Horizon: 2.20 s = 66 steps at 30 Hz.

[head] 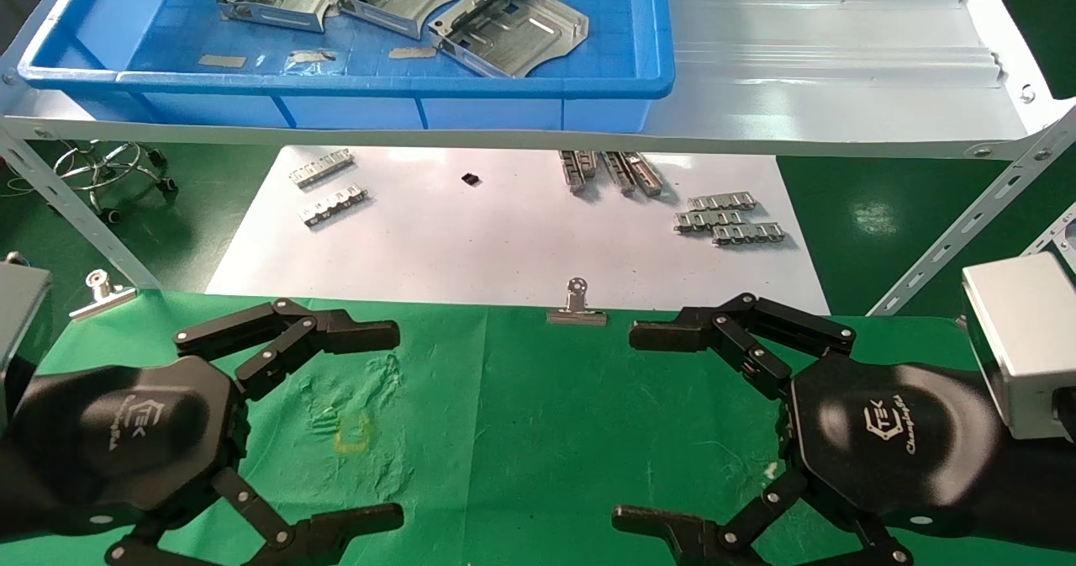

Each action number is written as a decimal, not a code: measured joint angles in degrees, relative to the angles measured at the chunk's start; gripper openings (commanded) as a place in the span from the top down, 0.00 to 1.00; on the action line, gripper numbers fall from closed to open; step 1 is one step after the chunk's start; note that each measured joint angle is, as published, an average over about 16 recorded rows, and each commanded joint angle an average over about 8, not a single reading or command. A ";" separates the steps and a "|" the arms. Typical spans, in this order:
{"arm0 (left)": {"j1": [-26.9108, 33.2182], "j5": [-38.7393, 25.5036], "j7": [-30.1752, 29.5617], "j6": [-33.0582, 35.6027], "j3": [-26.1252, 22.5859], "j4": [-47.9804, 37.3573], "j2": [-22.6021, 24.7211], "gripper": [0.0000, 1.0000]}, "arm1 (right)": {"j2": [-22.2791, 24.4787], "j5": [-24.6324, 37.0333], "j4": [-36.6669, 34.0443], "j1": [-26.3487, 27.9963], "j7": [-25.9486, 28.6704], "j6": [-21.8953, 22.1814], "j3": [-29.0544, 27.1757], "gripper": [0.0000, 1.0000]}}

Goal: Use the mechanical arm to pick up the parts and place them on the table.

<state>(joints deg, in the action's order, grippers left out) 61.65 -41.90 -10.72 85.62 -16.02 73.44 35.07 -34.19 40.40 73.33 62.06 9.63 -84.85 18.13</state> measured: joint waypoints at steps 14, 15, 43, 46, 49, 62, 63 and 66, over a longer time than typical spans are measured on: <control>-0.01 0.01 0.00 0.00 0.00 0.01 0.00 0.00 | 0.00 0.00 0.00 0.00 0.00 0.00 0.00 0.37; 0.00 0.02 0.00 -0.01 0.01 0.00 0.01 0.00 | 0.00 0.00 0.00 0.00 0.00 0.00 0.00 0.49; 18.60 -11.78 -1.01 -16.50 -5.18 -15.09 16.49 0.00 | 0.00 -0.03 -0.05 0.04 -0.04 -0.01 0.05 1.00; 22.77 -14.50 -0.12 -17.97 -6.46 -20.29 19.12 0.00 | 0.00 -0.03 -0.05 0.04 -0.04 -0.01 0.06 1.00; 27.19 -17.30 1.22 -19.17 -7.80 -26.05 21.78 0.00 | 0.01 -0.03 -0.05 0.04 -0.04 -0.01 0.06 1.00; 44.71 -28.13 9.85 -22.13 -13.72 -50.90 33.02 0.00 | 0.02 -0.05 -0.05 0.05 -0.05 0.00 0.09 1.00; 45.62 -28.70 10.56 -22.49 -14.05 -52.49 33.79 0.00 | 0.02 -0.05 -0.05 0.05 -0.06 0.00 0.09 1.00; 47.87 -30.00 12.55 -23.69 -14.79 -56.80 35.90 0.20 | 0.02 -0.06 -0.05 0.05 -0.06 0.00 0.10 1.00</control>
<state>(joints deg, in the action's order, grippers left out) 109.52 -71.89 1.83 61.93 -30.81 16.64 70.97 -34.17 40.34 73.28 62.11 9.57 -84.85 18.23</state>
